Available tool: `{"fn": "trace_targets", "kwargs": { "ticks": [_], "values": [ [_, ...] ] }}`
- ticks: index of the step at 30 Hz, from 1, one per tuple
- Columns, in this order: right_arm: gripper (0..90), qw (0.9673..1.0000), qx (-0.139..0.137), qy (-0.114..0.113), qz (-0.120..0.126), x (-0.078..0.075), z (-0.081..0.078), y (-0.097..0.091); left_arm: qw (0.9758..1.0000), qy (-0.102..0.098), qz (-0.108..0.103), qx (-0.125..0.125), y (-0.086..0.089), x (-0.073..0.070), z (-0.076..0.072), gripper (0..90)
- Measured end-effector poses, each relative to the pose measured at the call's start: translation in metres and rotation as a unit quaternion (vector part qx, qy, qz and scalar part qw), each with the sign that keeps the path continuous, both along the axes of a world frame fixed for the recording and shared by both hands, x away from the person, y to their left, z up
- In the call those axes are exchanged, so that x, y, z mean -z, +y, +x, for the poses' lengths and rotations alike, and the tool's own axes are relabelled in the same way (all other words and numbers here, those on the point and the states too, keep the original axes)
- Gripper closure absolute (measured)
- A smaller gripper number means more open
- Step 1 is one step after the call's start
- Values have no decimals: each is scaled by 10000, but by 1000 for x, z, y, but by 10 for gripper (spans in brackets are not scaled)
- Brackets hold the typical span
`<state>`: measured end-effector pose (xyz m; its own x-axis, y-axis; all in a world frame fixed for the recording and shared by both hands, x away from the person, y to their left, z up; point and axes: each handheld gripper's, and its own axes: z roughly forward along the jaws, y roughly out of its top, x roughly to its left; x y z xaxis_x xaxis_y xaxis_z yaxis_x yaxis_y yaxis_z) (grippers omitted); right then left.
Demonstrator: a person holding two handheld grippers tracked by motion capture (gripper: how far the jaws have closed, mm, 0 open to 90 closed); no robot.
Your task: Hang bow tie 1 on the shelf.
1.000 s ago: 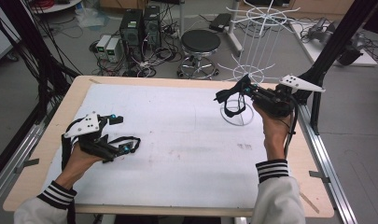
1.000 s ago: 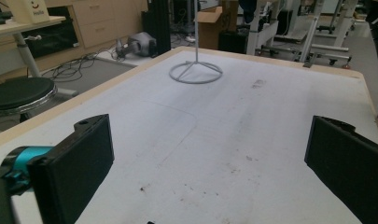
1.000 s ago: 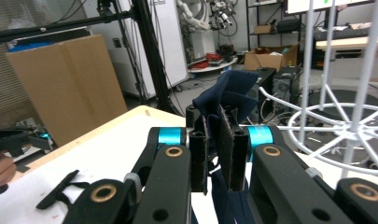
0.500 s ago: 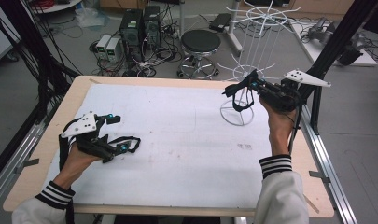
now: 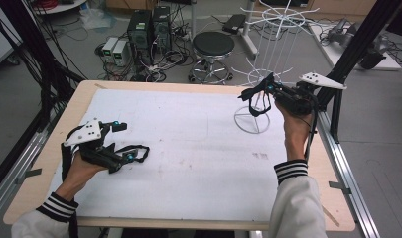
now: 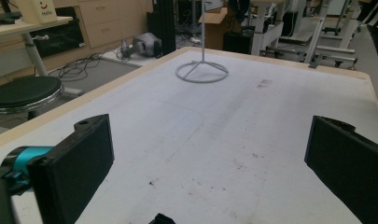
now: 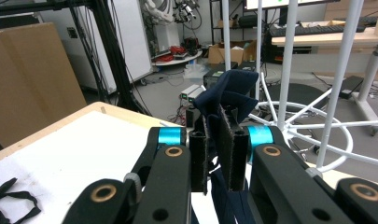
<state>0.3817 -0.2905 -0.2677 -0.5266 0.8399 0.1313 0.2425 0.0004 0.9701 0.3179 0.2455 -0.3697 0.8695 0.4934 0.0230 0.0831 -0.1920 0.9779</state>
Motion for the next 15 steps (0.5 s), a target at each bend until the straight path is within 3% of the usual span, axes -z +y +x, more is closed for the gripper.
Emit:
{"fn": "trace_targets", "kwargs": {
  "ticks": [11,15],
  "values": [
    [827,9999,87,95,-99,3,4,1,10000,2,11,-37,2,0,-1,18],
    [761,9997,127,178,-125,4,4,2,10000,-4,-3,-35,2,-1,-2,18]
  ]
}}
